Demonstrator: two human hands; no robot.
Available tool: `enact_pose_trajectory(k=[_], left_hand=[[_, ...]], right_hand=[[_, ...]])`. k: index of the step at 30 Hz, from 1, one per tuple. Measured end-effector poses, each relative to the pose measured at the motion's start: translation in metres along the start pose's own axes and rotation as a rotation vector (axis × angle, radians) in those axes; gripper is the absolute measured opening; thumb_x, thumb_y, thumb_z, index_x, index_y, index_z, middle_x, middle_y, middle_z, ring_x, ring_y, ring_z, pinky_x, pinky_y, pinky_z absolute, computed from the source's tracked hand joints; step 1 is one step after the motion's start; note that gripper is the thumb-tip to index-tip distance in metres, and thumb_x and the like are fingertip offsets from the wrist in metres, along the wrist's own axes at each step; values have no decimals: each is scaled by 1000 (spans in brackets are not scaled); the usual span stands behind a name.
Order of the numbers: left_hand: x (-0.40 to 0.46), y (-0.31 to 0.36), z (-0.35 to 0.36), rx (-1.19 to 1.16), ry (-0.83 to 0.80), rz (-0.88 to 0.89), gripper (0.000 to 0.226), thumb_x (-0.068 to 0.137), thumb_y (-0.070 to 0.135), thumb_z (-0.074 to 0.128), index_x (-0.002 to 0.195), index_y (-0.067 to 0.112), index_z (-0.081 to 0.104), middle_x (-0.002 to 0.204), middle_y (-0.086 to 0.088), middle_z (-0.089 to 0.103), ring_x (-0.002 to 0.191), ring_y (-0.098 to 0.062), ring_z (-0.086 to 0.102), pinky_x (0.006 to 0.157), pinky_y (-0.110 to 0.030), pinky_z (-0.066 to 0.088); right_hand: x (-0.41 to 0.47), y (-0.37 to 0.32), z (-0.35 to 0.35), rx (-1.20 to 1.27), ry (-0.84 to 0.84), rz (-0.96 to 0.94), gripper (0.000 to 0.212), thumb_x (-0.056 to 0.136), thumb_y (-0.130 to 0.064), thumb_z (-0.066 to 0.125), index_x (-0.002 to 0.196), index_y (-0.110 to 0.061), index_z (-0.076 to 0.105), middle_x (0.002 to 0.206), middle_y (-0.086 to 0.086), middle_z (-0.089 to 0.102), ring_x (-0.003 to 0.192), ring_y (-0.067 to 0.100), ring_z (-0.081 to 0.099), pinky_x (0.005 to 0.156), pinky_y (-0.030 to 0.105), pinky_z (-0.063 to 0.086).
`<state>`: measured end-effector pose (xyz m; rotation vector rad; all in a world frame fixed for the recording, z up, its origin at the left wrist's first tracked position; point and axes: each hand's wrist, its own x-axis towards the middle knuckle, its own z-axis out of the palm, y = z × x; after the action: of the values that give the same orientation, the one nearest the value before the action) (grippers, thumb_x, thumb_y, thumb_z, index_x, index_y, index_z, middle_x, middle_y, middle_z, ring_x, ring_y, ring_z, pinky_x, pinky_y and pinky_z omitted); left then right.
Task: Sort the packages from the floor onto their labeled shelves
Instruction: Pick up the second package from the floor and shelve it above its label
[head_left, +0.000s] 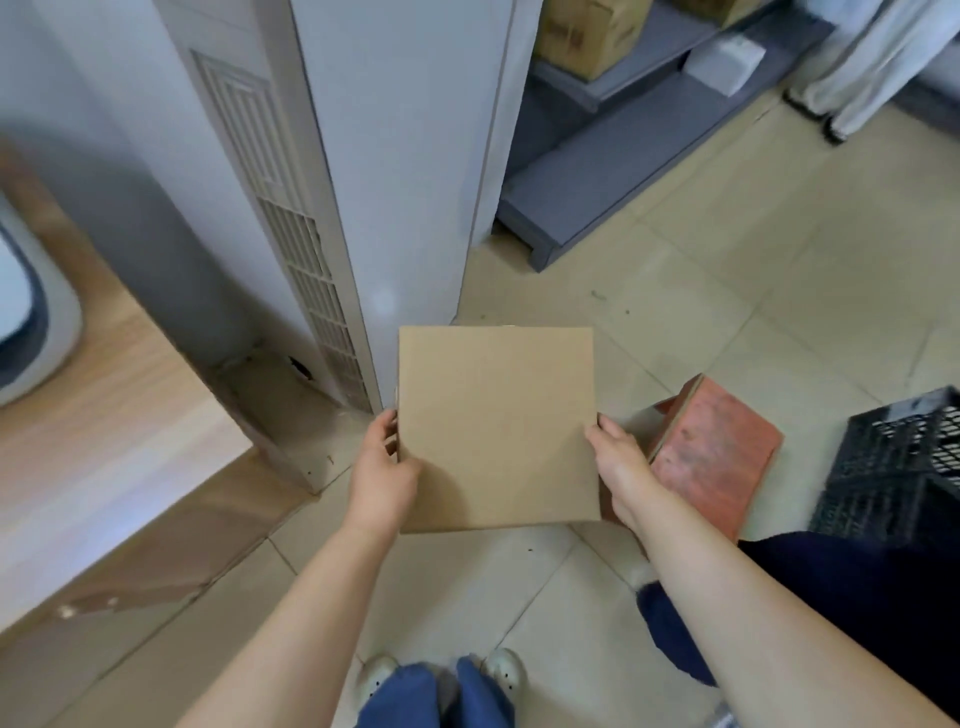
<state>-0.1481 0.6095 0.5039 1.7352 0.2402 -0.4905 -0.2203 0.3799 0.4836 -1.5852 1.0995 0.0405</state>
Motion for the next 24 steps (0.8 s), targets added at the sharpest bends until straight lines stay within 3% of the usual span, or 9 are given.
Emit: enact_pose_trajectory(k=[2, 4, 6, 9, 12, 16, 18, 20, 24], left_hand=[[-23, 32, -16, 18, -16, 38, 63, 75, -16, 48, 131, 13, 44, 122, -4, 53, 104, -17, 51, 93, -34, 44], [-33, 47, -26, 60, -31, 62, 65, 76, -14, 51, 133, 14, 42, 129, -8, 49, 111, -19, 50, 100, -41, 43], [-49, 70, -45, 93, -56, 68, 68, 78, -11, 53, 138, 17, 37, 135, -7, 44, 119, -19, 47, 104, -44, 40], [-68, 98, -74, 126, -76, 119, 73, 80, -11, 52, 143, 19, 29, 135, -3, 38, 118, -15, 45, 104, -40, 40], [-83, 124, -102, 148, -63, 130, 75, 82, -4, 55, 145, 23, 24, 132, -4, 34, 114, -17, 43, 102, -38, 39], [-102, 150, -135, 77, -83, 140, 63, 84, 36, 62, 139, 31, 33, 131, 0, 40, 113, -19, 48, 93, -35, 45], [-111, 162, -149, -9, -110, 141, 52, 88, 49, 50, 135, 29, 38, 131, 3, 45, 113, -16, 48, 90, -30, 43], [-119, 173, -160, -89, -117, 111, 47, 93, 52, 32, 132, 27, 42, 128, 6, 48, 115, -14, 45, 100, -34, 37], [-130, 188, -180, -209, -11, 114, 49, 95, 52, 18, 107, 23, 56, 115, -5, 59, 112, -23, 51, 107, -46, 35]], right_hand=[[-43, -40, -11, 37, 3, -19, 31, 93, -23, 47, 121, -22, 58, 127, 10, 57, 110, 22, 56, 95, 33, 46], [-64, -61, -19, 74, -23, -15, 35, 97, -16, 42, 132, -13, 48, 124, 3, 55, 111, 21, 53, 77, 21, 43], [-89, -85, -28, 55, -5, -38, 39, 98, -16, 41, 136, -10, 43, 129, 3, 53, 114, 23, 52, 73, 16, 38], [-120, -119, -31, 56, -17, -79, 42, 99, -22, 39, 140, -12, 38, 136, 8, 50, 119, 26, 52, 87, 30, 45], [-145, -147, -27, 81, -83, -107, 42, 99, -28, 37, 139, -17, 37, 134, 6, 49, 109, 24, 53, 83, 30, 44], [-168, -173, -19, 59, -130, -156, 44, 99, -39, 30, 138, -21, 37, 132, 7, 51, 109, 22, 51, 96, 38, 40], [-176, -181, -17, 41, -135, -163, 48, 98, -47, 26, 137, -21, 38, 137, 11, 48, 121, 26, 49, 105, 44, 39], [-183, -188, -14, 46, -152, -167, 52, 96, -51, 24, 137, -21, 39, 140, 12, 46, 128, 29, 45, 107, 50, 37], [-198, -199, -8, 75, -212, -232, 45, 97, -51, 21, 112, -26, 55, 120, 7, 62, 105, 21, 59, 95, 44, 45]])
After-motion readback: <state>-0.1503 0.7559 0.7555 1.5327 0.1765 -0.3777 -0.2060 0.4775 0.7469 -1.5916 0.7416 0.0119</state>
